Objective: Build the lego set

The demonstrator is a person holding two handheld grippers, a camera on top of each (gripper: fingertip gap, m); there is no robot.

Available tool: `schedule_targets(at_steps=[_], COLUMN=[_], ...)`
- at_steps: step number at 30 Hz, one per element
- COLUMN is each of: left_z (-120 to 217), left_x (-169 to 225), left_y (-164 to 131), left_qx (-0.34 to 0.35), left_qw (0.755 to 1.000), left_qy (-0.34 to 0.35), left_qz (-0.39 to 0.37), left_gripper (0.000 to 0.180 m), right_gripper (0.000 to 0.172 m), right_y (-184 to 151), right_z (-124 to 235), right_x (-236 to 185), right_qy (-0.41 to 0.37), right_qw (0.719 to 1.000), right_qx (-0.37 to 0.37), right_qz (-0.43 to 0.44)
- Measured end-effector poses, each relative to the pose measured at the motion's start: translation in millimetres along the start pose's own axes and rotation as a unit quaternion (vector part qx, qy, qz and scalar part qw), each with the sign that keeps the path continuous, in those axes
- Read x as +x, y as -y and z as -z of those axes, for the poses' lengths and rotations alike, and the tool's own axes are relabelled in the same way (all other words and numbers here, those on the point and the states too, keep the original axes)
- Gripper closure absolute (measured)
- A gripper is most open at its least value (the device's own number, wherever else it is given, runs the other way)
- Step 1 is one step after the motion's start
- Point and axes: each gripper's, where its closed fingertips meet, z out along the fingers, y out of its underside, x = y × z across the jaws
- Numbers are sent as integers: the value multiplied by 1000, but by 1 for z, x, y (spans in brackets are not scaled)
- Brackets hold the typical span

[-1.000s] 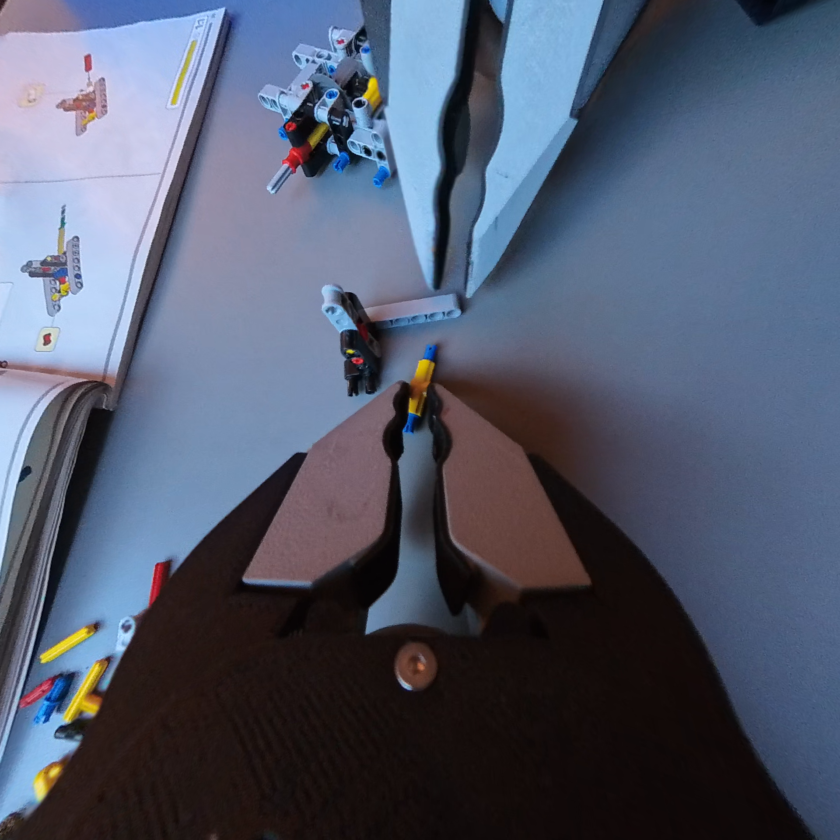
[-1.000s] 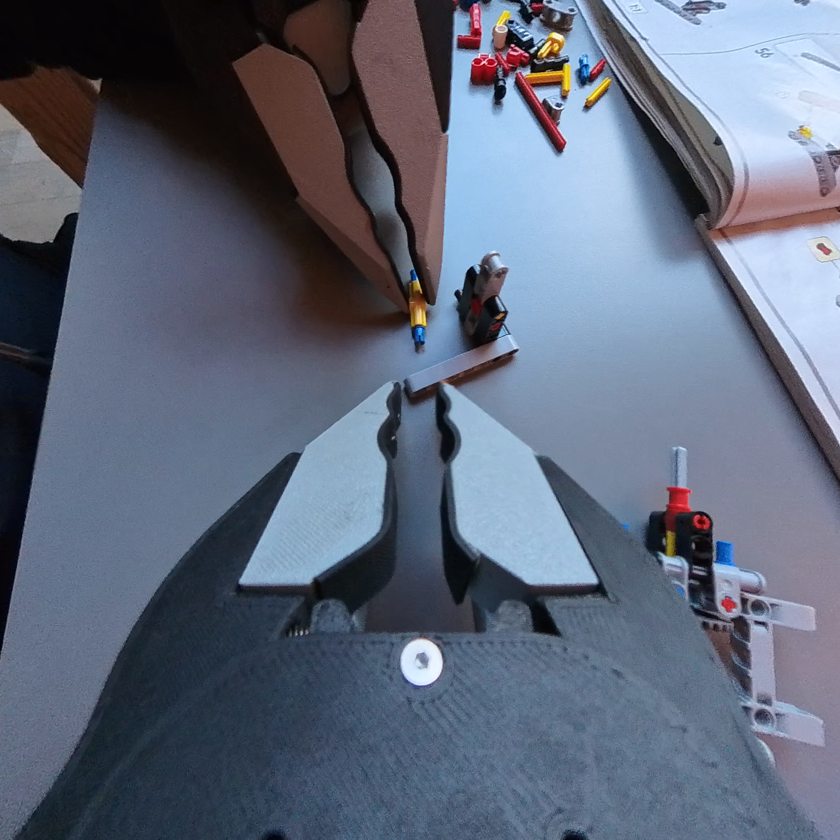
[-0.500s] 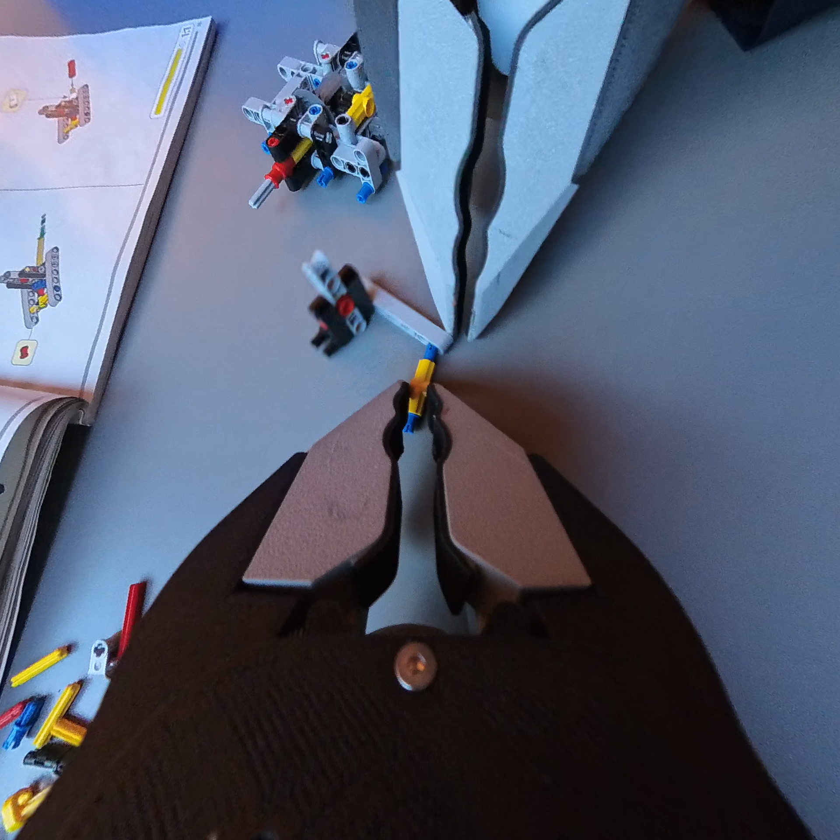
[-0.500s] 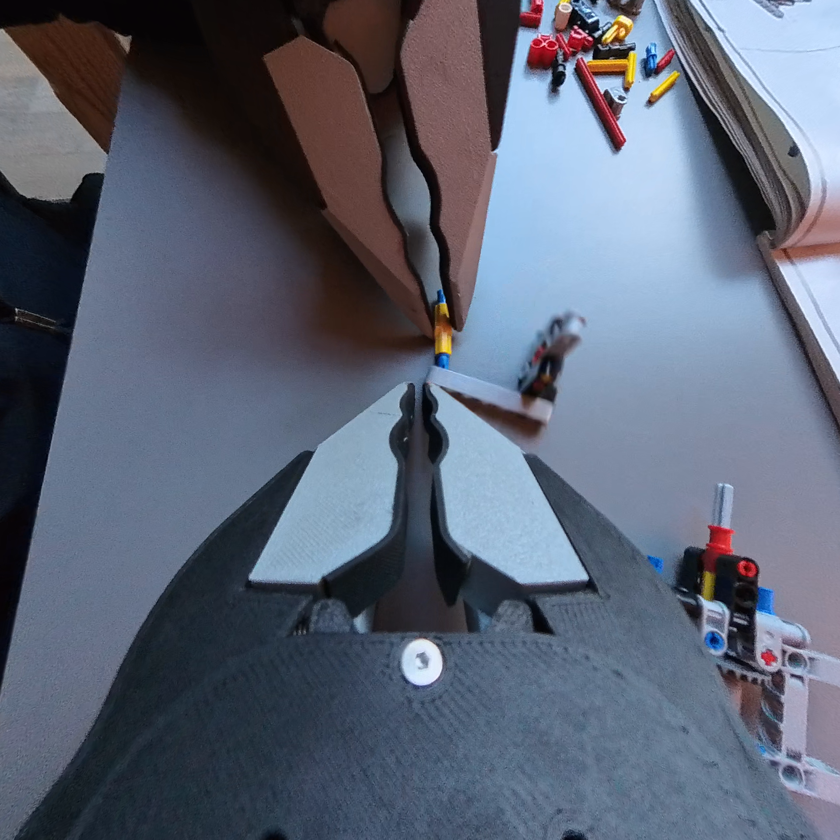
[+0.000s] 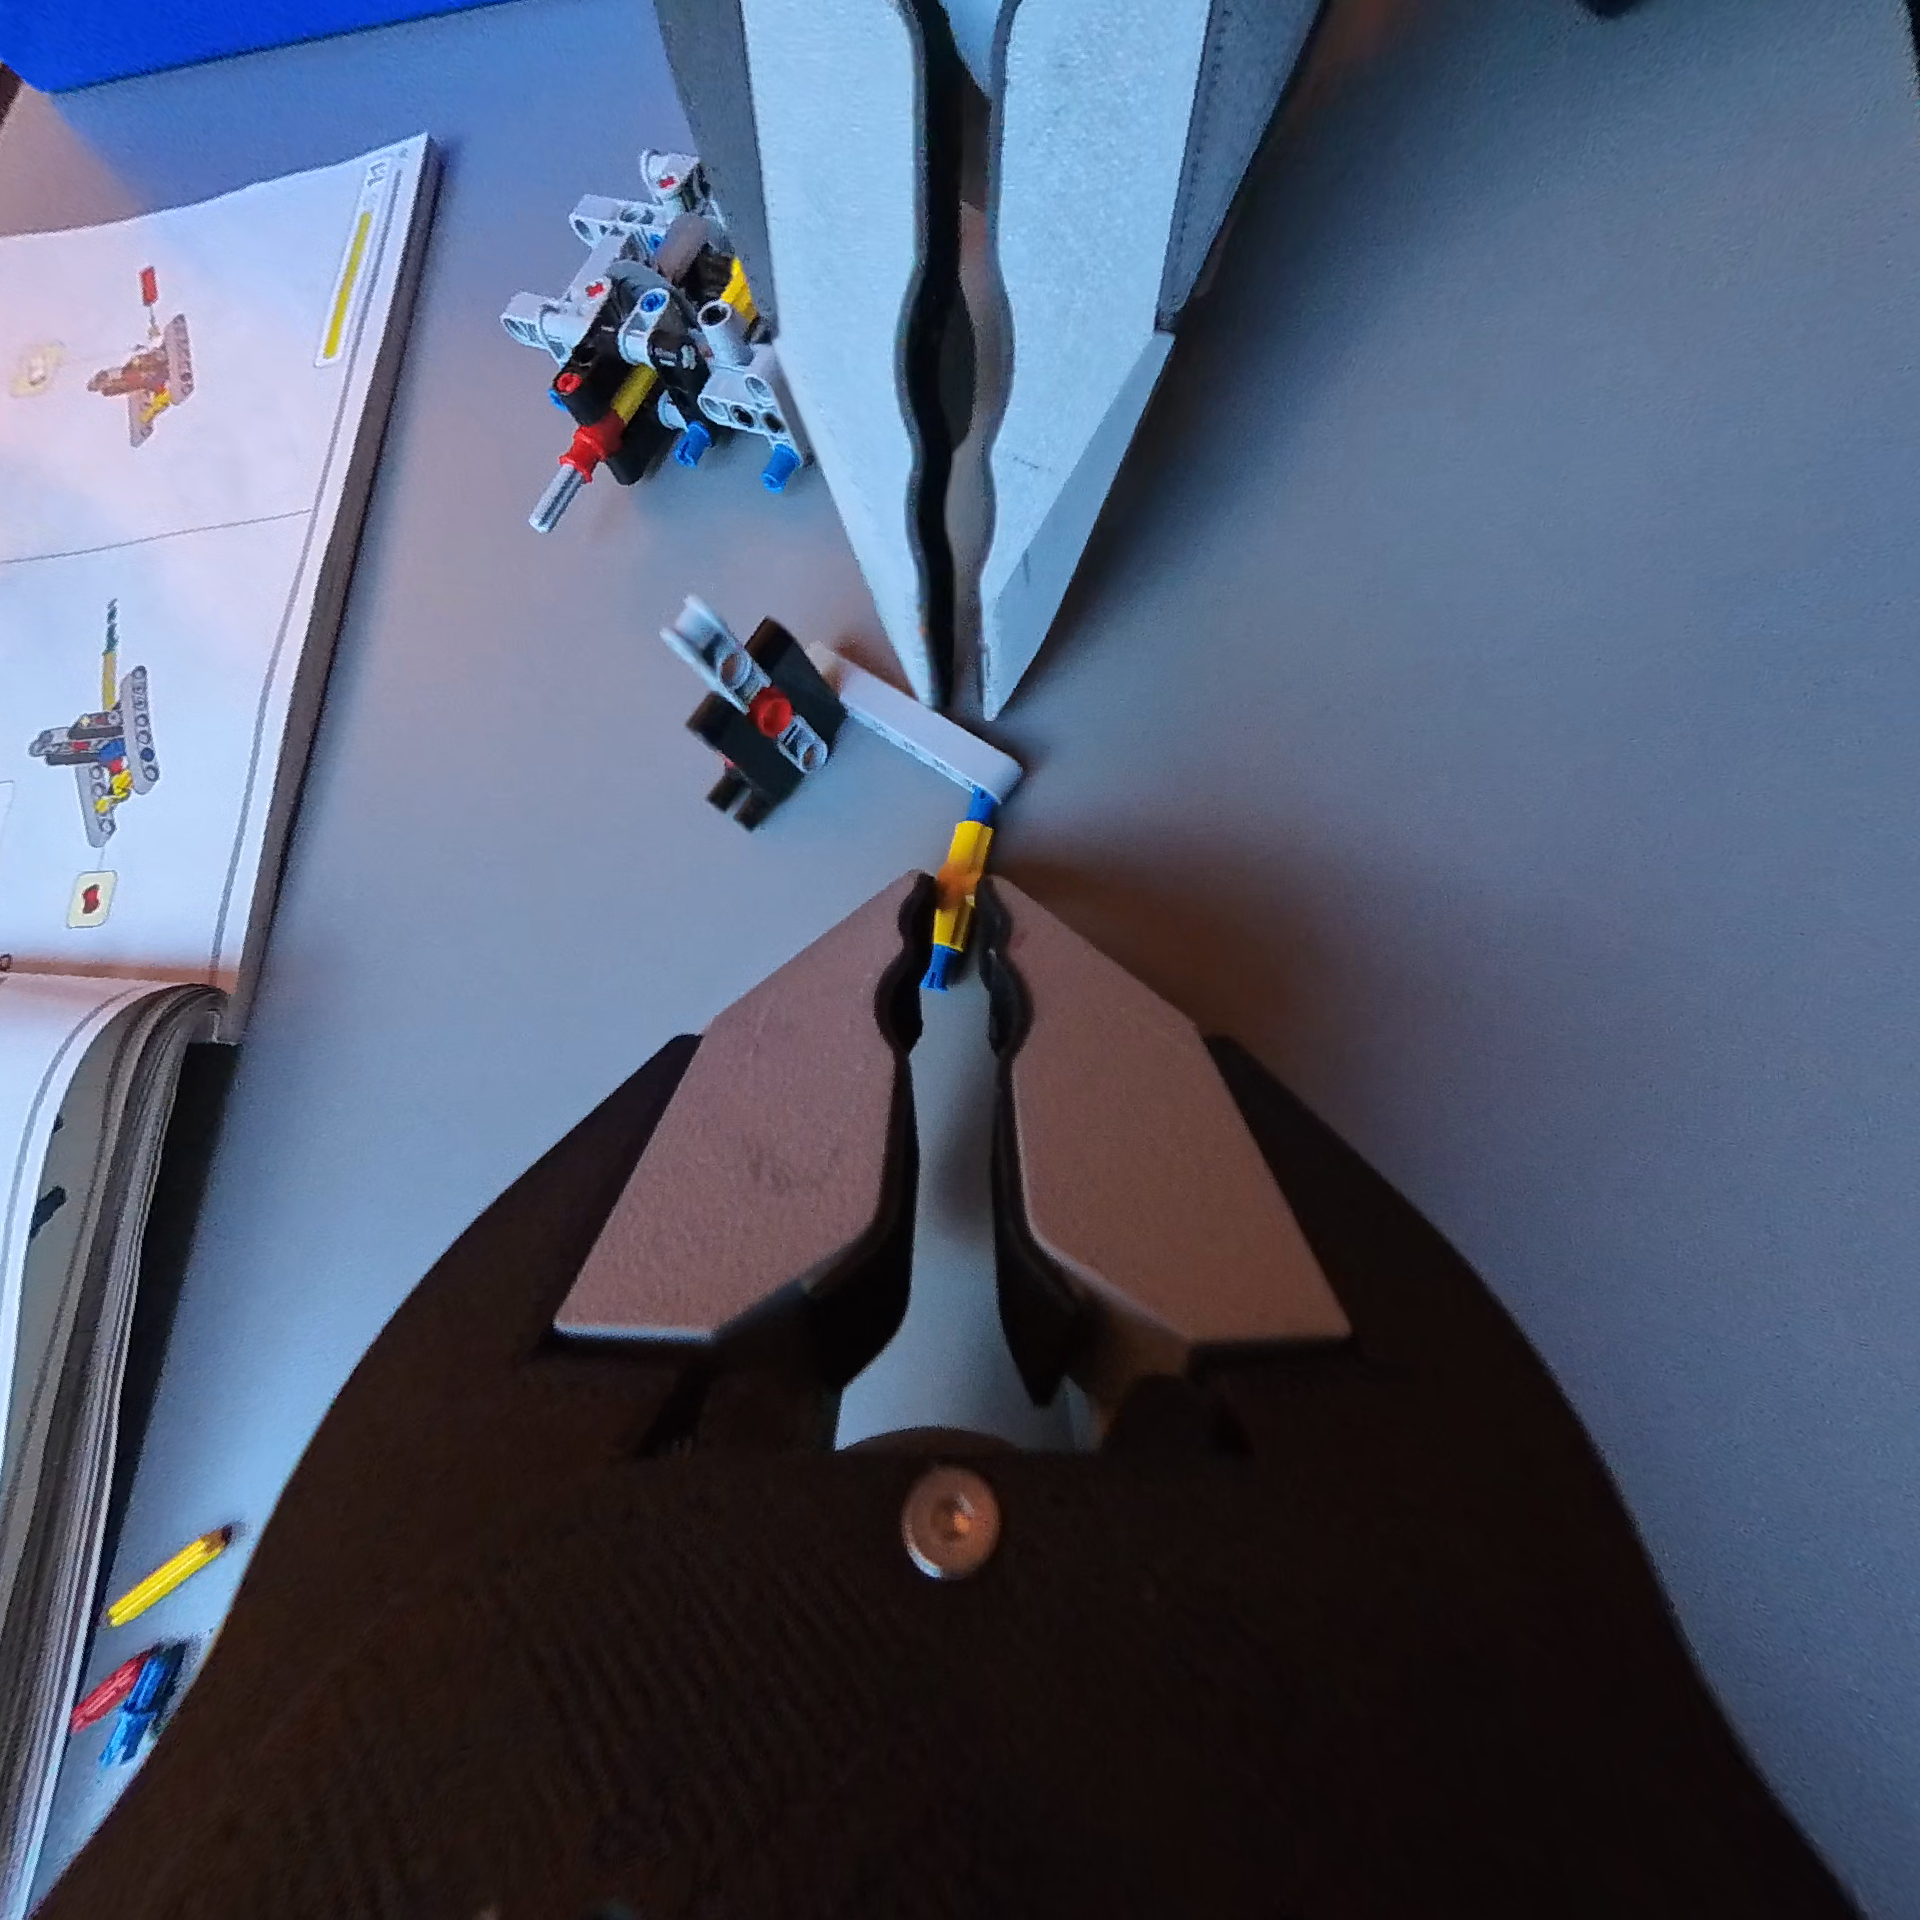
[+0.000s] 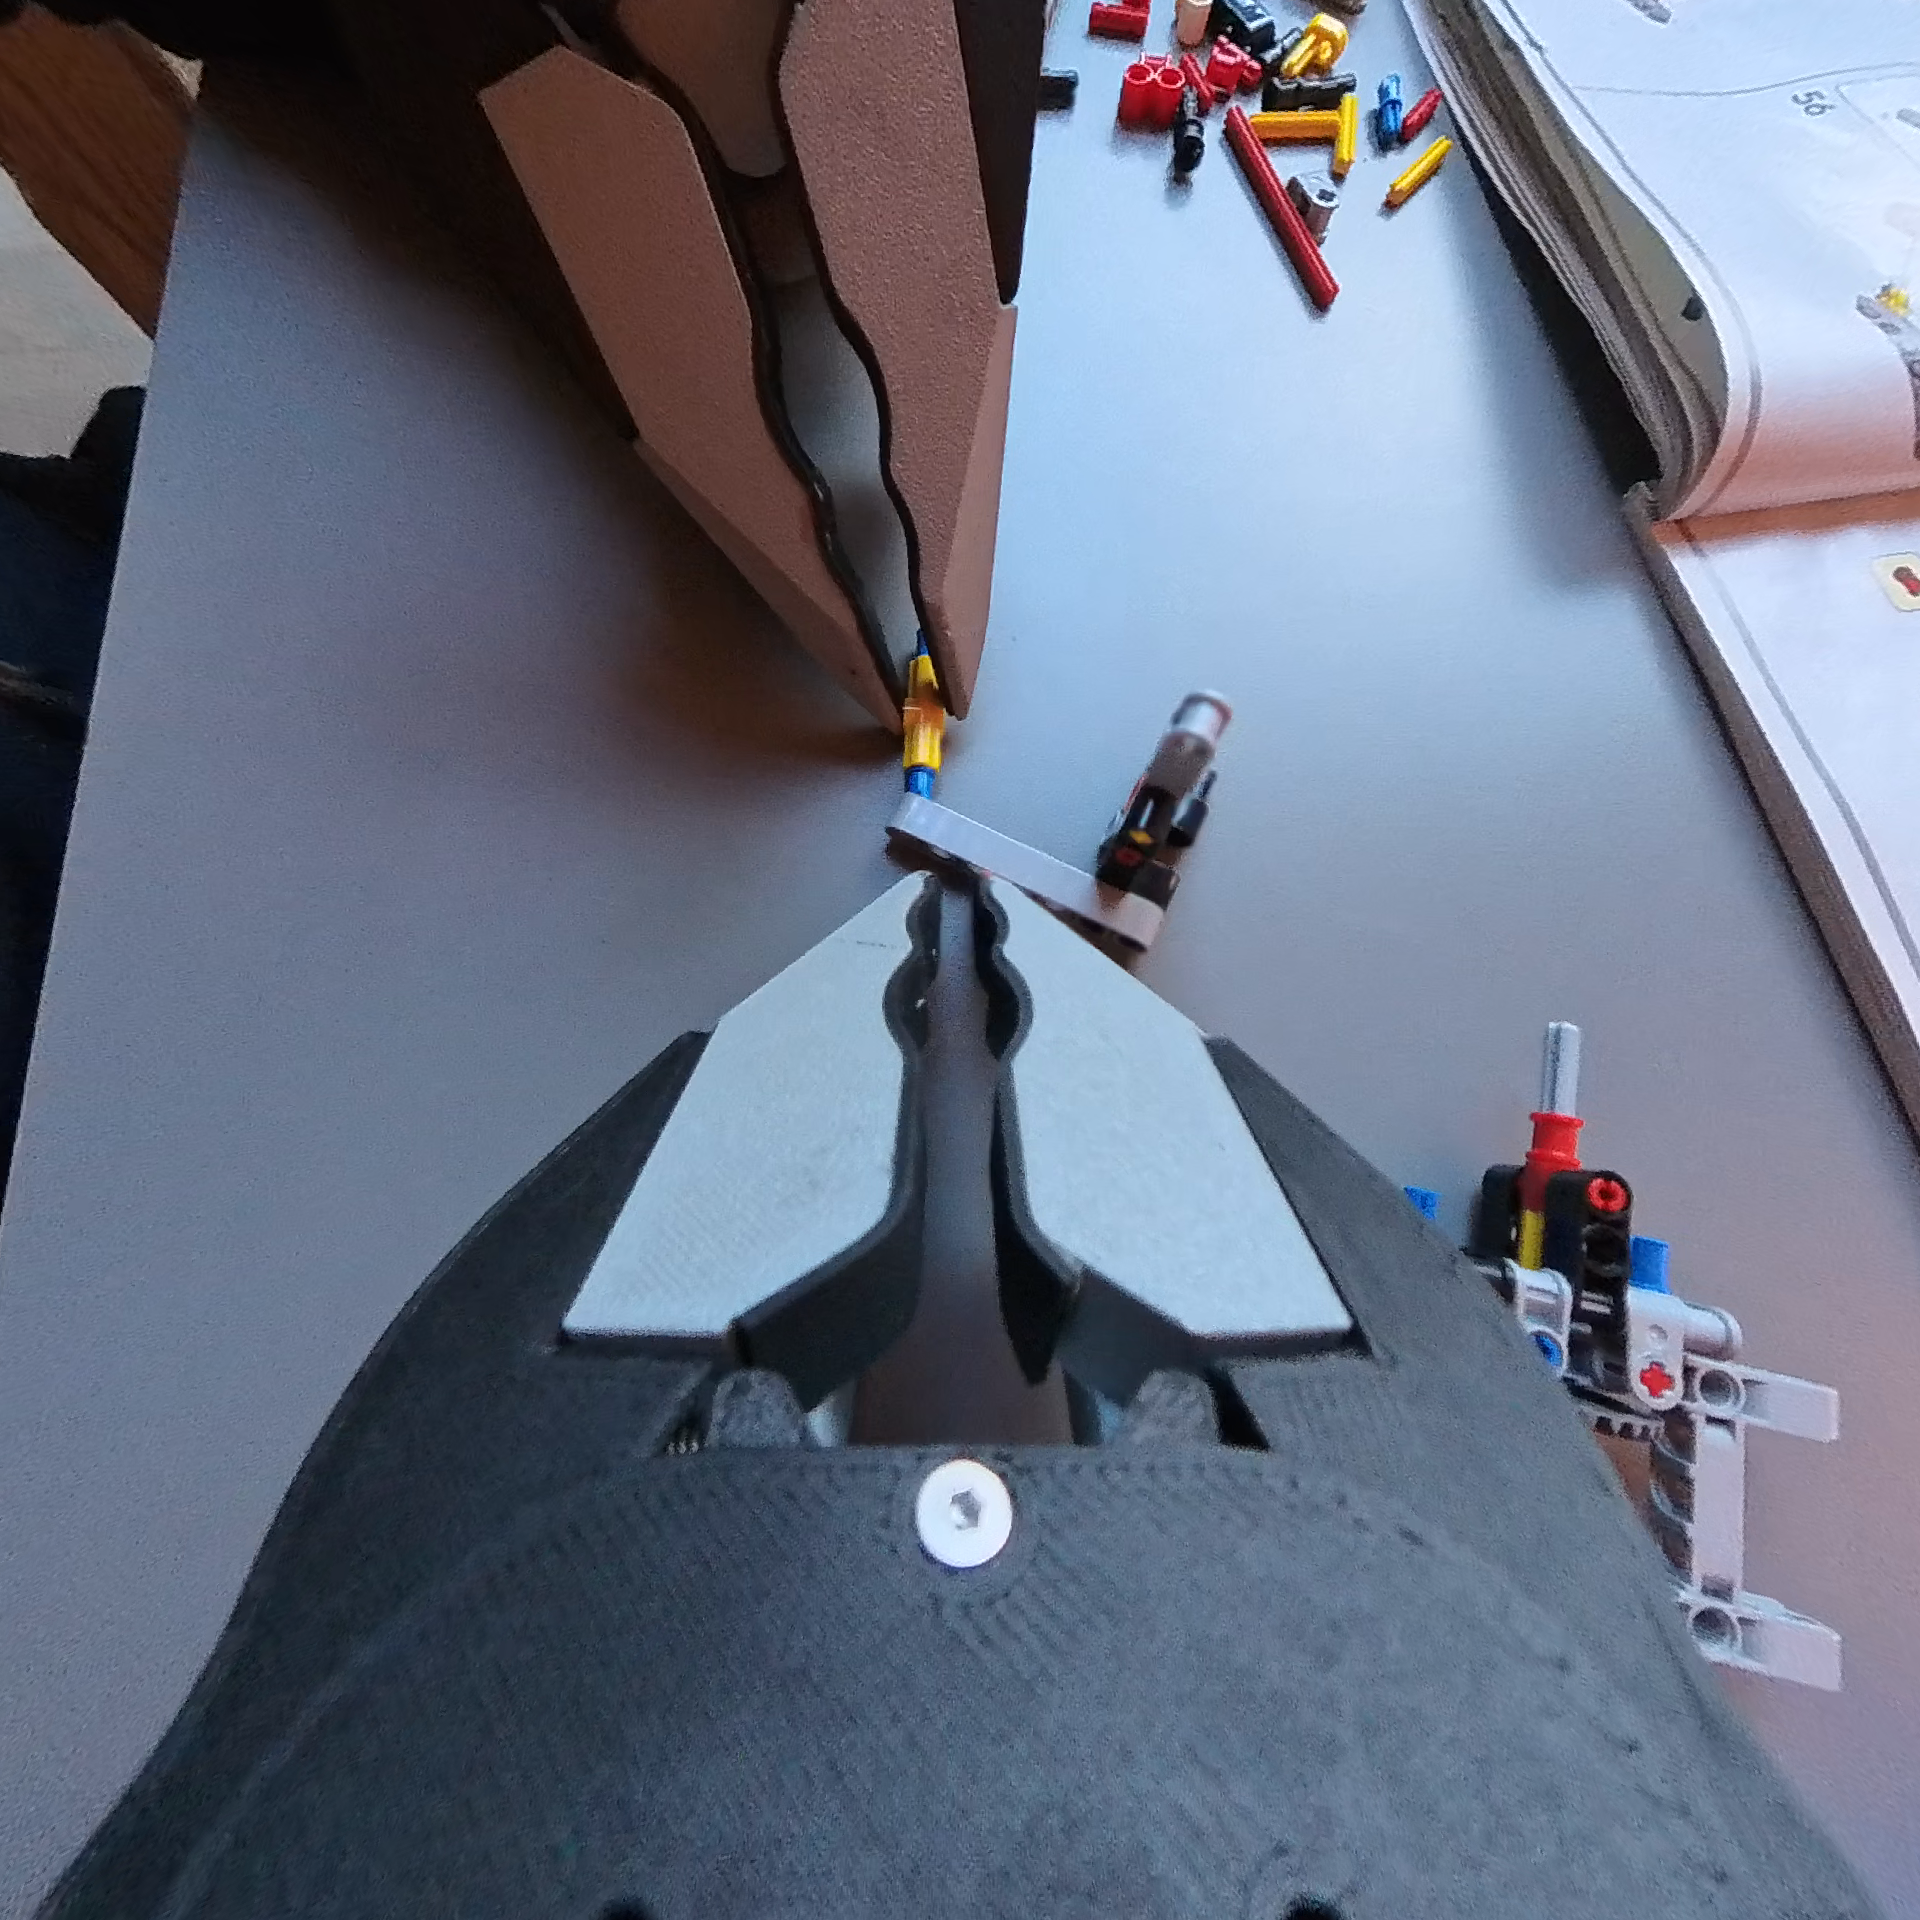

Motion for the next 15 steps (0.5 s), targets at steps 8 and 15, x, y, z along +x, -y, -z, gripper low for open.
schedule_targets(at_steps=[8,15], left_z=[0,0], left_x=[3,3], left_y=[1,1], left_qx=[2,2], left_qw=[1000,1000], left_qy=[-6,0], left_qz=[-8,-13], left_gripper=[176,176], right_gripper=[167,168], right_y=[-1,-1], right_z=[-2,-1], right_x=[1,2], right_qy=[-3,-1], right_qw=[1000,1000], right_qx=[-4,-2], right_qz=[1,-5])
